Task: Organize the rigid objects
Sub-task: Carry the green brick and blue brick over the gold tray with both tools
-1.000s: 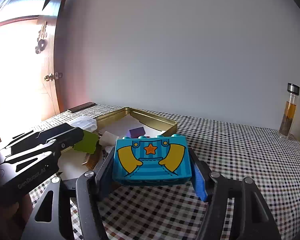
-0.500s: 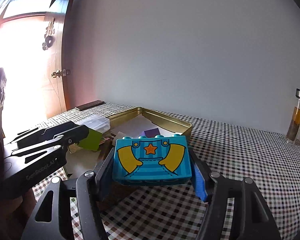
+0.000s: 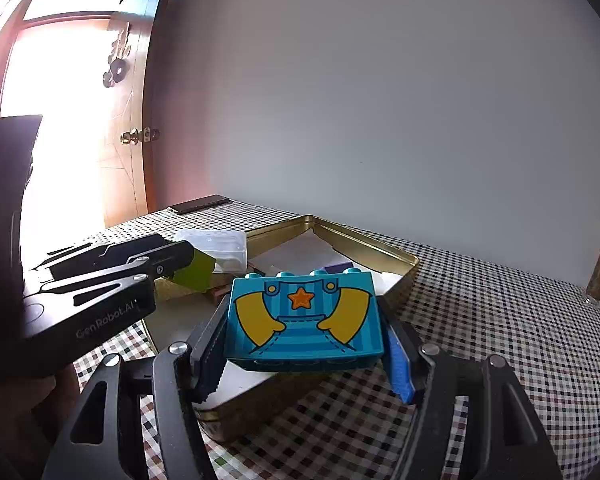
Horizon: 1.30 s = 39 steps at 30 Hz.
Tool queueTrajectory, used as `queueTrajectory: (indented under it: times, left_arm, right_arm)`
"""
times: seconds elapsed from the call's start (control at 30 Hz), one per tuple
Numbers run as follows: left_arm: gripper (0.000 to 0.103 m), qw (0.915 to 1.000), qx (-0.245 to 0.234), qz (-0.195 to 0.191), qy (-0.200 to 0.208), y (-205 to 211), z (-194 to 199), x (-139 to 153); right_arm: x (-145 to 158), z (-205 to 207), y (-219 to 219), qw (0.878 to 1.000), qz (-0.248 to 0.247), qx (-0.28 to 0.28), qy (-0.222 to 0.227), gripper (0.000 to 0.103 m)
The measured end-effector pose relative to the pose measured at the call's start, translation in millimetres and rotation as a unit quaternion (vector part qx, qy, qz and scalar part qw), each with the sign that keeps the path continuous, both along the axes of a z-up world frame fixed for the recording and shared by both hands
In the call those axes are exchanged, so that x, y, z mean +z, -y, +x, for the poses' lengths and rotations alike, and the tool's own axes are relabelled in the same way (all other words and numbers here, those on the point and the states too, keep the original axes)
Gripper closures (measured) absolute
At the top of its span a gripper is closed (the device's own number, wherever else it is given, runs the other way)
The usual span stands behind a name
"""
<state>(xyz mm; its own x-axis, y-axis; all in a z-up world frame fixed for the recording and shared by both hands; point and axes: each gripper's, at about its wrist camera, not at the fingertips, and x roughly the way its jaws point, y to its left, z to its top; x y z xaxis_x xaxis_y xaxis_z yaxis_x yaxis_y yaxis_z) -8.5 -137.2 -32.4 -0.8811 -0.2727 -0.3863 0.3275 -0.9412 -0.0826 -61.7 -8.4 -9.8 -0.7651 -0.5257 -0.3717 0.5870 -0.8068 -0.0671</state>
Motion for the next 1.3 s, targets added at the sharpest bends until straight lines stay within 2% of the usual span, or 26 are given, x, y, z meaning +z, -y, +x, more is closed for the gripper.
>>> queueTrajectory:
  times: [0.17,0.37,0.63,0.93,1.13,1.3]
  left_arm:
    - [0.073,0.9999,0.003,-0.007,0.008,3.4,-2.4,-0.1]
    - [0.073,0.9994,-0.004,0.006,0.035,9.0,-13.9,0.2]
    - [0.073,0.9989,-0.015,-0.006,0.043,4.7,-17.5,9.9]
    - [0.073,0.9968,-0.040,-0.032,0.062,-7.8,-36.8,22.1]
    - [0.073,0.9920,-0.081,-0.004,0.096,-7.4,-54.1,23.0]
    - [0.073,0.9873,-0.102,0.001,0.122,-8.6,-68.6,22.9]
  right_arm:
    - [-1.0,0.7,10.1,1.000,0.005,0.009,-0.004,0.035]
    - [-1.8,-8.5,18.2,1.000,0.005,0.014,0.007,0.035]
    - [-2.0,-17.6,18.4,1.000,0.001,0.011,0.020,0.035]
    - [18.4,-33.2,11.4,1.000,-0.015,-0.001,0.018,0.035]
    - [26.9,-59.5,12.7,0.999,-0.016,-0.004,0.045,0.035]
    - [28.8,-81.2,17.7,0.997,-0.013,-0.003,0.073,0.035]
